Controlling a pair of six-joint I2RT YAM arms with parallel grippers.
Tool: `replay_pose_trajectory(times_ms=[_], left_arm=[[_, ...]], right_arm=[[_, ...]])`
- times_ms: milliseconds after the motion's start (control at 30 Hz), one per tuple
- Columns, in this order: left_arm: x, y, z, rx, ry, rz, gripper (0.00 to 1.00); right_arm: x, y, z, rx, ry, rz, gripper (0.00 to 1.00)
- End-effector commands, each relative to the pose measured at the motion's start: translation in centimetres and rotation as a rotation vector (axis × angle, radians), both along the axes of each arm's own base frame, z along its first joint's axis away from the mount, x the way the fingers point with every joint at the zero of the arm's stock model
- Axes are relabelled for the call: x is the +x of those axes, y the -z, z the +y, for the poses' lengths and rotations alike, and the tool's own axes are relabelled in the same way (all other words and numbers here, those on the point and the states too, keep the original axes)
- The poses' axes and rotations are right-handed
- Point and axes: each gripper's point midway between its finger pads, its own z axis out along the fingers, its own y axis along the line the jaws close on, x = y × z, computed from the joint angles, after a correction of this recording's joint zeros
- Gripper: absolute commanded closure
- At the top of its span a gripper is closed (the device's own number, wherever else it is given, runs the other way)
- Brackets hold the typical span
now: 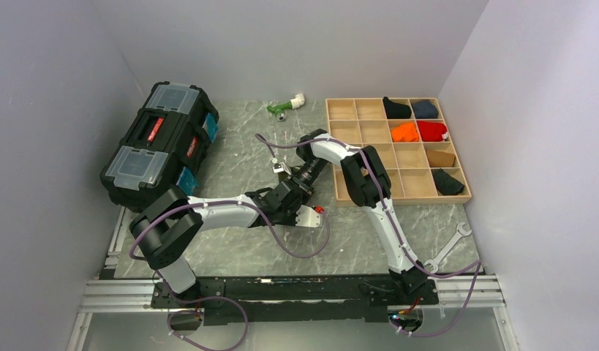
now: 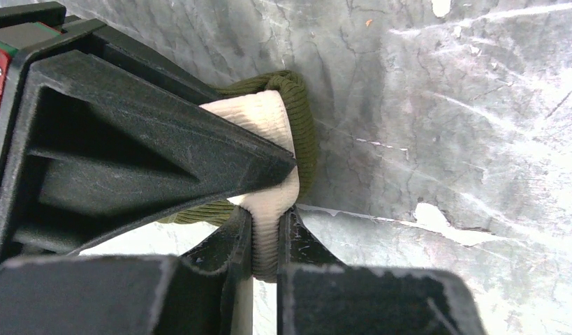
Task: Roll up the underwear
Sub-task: Roll the underwear to the center of the board.
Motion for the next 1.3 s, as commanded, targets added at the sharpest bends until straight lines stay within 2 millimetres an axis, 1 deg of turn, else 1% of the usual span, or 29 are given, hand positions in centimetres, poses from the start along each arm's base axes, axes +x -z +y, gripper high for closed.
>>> replay_pose_trajectory(times_ms=[0,133,200,300,367,533,567,767,867,1000,1133,1167,1267], left_arm=[[-1.8,3.0,2.6,0.118,-0.006,0.078,1.0],[-2.2,2.9,2.7,0.11,0.0,0.088,1.0],[-2.4,2.8,2.8,0.104,0.001,0.092,1.0],[-2.5,2.6,2.9,0.1,0.005,0.086,1.0],[-2.8,2.5,2.8,0.088,0.017,0.095,1.0],[-3.1,2.3,2.5,0.079,0.034,0.114,1.0],[-3.2,2.3,2.5,0.08,0.039,0.121,1.0],[-3.7,1.8,2.2,0.058,0.051,0.198,1.0],[-4.0,0.9,1.7,0.012,0.057,0.29,1.0],[-3.9,-0.1,1.2,-0.037,0.049,0.412,1.0],[-3.6,-1.0,0.8,-0.089,0.028,0.55,1.0],[-3.4,-0.9,1.0,-0.095,0.015,0.593,1.0],[-3.1,-1.3,0.9,-0.117,0.008,0.68,1.0]], right_arm=[[0.8,2.1,0.1,-0.011,-0.053,-0.094,0.83],[1.3,1.1,0.1,-0.007,-0.044,-0.127,0.73],[1.8,0.3,0.0,-0.001,-0.033,-0.15,0.63],[2.6,-1.0,-0.2,0.015,-0.012,-0.183,0.54],[3.0,-1.9,-0.4,0.022,0.002,-0.2,0.5],[3.8,-3.8,-1.6,0.025,0.025,-0.253,0.49],[4.1,-4.3,-2.0,0.023,0.039,-0.269,0.49],[5.7,-5.7,-5.3,0.006,0.116,-0.304,0.49],[6.5,-6.7,-6.7,0.015,0.162,-0.329,0.49],[7.2,-8.5,-8.0,0.042,0.215,-0.392,0.5],[7.2,-9.7,-9.0,0.066,0.272,-0.43,0.51],[7.1,-10.0,-9.1,0.074,0.284,-0.44,0.51],[6.5,-10.6,-9.4,0.087,0.305,-0.469,0.52]])
